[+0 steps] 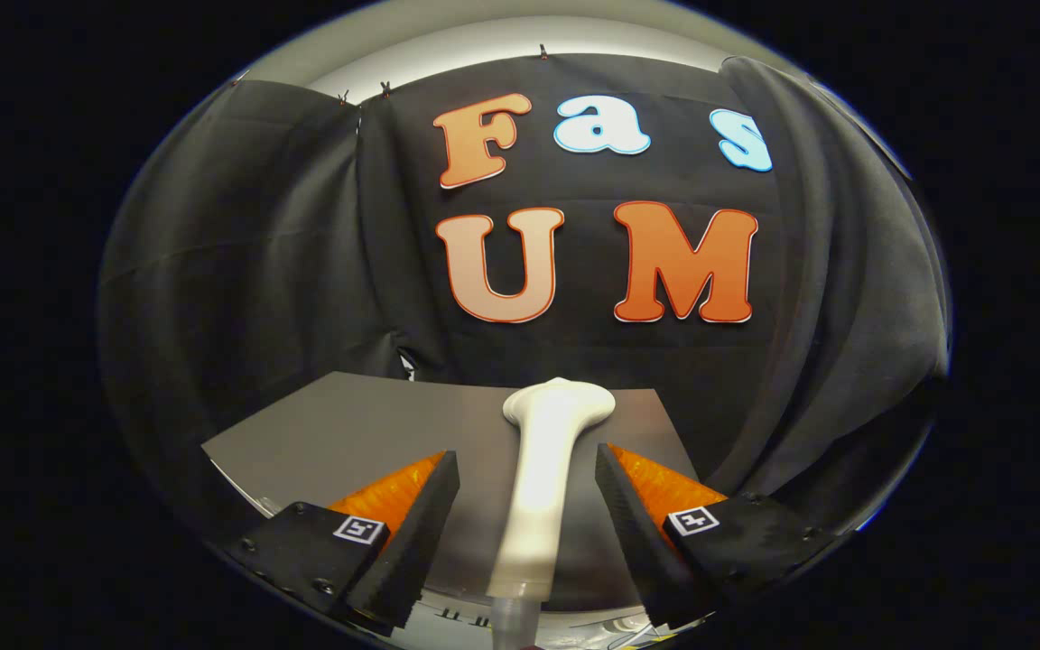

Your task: Iron the clothes twice with a garment steamer, once on the left side and once on the right side.

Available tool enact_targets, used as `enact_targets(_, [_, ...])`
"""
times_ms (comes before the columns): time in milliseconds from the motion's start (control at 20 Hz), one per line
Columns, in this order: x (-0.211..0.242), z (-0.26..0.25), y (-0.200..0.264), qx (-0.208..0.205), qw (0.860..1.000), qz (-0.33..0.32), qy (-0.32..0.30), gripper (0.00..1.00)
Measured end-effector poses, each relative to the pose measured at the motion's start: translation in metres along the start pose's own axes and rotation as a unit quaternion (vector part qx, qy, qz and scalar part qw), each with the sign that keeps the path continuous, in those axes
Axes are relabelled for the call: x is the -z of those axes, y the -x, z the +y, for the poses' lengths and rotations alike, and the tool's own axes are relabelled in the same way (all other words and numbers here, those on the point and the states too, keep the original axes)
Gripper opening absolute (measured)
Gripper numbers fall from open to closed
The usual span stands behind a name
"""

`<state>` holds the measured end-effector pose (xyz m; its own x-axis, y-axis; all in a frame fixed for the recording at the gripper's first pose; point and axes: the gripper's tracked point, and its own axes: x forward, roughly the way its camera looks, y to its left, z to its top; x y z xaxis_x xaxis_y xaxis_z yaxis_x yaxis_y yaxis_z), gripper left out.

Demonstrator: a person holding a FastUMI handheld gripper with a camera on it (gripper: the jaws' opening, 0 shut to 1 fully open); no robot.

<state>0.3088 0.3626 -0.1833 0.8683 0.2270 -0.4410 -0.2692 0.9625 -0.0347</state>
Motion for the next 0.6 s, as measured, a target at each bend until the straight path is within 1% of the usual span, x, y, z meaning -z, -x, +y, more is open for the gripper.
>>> enact_targets(100, [0.008, -0.006, -0.008, 0.013, 1.000, 0.013, 0.000, 0.98])
enact_targets(200, [0.016, -0.005, -0.014, 0.014, 1.000, 0.026, -0.004, 0.98])
enact_targets(350, [0.023, -0.010, -0.022, 0.030, 0.999, 0.035, 0.010, 0.94])
enact_targets(450, [0.031, -0.008, -0.025, 0.032, 0.998, 0.047, 0.017, 0.89])
enact_targets(550, [0.036, -0.005, -0.029, 0.030, 0.998, 0.055, 0.019, 0.78])
enact_targets(600, [0.038, -0.004, -0.030, 0.029, 0.998, 0.058, 0.019, 0.78])
